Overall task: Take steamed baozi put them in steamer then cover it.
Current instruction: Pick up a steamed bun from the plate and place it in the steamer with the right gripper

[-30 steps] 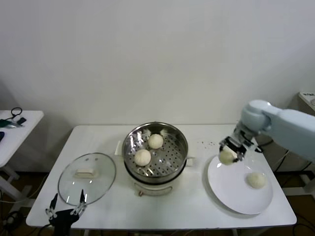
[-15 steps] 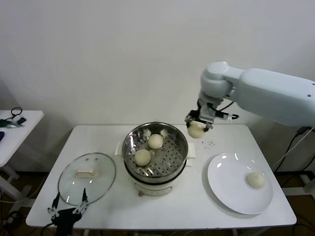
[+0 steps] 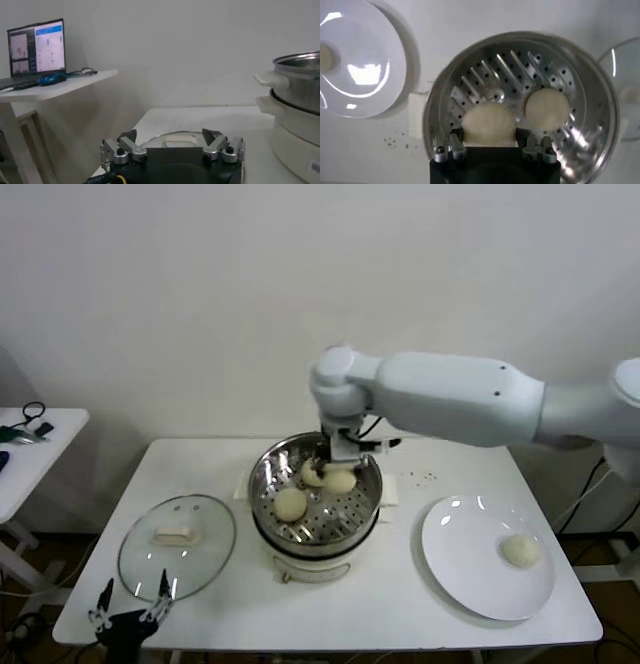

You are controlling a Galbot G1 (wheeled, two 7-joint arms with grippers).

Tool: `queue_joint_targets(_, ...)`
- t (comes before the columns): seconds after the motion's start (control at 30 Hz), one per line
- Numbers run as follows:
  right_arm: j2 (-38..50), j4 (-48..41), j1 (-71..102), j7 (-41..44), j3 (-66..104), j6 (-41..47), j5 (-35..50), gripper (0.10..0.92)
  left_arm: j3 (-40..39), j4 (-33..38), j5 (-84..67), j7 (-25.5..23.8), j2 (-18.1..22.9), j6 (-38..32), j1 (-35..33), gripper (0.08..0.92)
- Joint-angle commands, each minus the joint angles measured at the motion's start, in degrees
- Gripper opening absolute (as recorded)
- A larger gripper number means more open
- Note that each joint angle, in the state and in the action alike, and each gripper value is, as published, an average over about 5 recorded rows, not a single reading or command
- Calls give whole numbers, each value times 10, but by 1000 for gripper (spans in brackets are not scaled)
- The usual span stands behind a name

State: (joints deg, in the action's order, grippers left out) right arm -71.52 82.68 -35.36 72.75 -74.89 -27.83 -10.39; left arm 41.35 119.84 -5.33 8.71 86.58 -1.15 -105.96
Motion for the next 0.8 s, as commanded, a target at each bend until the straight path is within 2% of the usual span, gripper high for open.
queue_joint_targets(0.03, -55, -5, 54, -2, -8, -19, -18, 671, 5, -7, -2, 0, -4, -2, -2, 823)
queue_joint_targets(0.57, -42, 9, 56, -5, -24, -12, -6, 686, 7, -18, 6, -3, -3, -5, -6, 823)
queue_joint_targets(0.8, -35, -2, 54, -12, -14, -10, -14, 809, 7, -21, 2, -3, -2, -8, -9, 823)
